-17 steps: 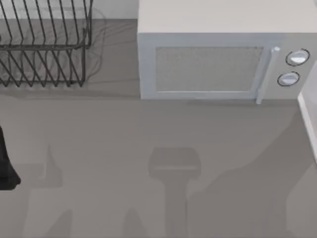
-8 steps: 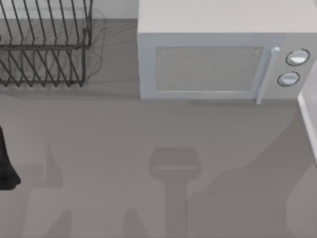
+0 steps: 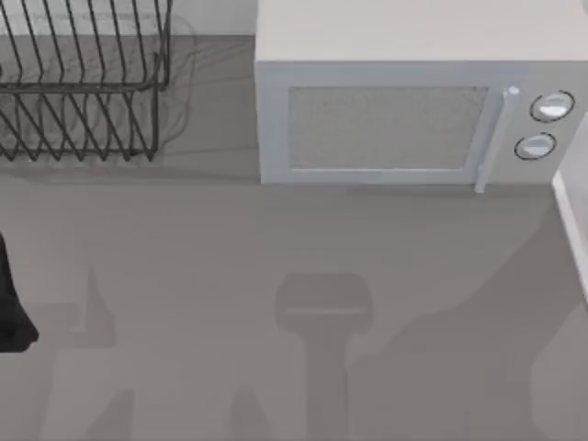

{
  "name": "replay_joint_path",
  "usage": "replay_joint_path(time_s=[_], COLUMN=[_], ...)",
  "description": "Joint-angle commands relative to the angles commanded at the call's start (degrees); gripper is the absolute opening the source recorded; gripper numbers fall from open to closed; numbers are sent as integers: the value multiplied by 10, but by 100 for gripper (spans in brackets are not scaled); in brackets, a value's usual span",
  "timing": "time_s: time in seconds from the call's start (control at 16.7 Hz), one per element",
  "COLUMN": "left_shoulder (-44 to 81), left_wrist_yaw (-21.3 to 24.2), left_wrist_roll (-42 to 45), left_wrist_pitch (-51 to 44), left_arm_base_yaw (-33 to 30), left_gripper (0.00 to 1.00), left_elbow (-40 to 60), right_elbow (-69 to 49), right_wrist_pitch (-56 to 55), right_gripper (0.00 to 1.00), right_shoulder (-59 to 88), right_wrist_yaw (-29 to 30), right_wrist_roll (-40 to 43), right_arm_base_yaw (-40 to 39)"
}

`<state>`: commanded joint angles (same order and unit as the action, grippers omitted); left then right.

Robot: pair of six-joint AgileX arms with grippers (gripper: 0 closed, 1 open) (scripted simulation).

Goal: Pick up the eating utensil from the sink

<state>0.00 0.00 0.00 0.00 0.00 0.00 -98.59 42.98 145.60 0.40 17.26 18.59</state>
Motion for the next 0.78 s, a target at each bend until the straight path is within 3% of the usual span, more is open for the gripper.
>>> replay_joint_path(time_s=[0.48,0.78], left_shoulder=[0,0], left_wrist_yaw=[0,0], left_wrist_roll=[0,0], left_wrist_pitch=[0,0], left_arm_base_yaw=[0,0], left_gripper=[100,100], left_elbow=[0,0], right_elbow=[-25,-108], right_wrist_pitch=[32,177], right_gripper=[0,0], right_shoulder=[-35,-85], right_wrist_yaw=[-8,-9], right_wrist_roll=[-7,-5], right_arm_base_yaw=[-1,0])
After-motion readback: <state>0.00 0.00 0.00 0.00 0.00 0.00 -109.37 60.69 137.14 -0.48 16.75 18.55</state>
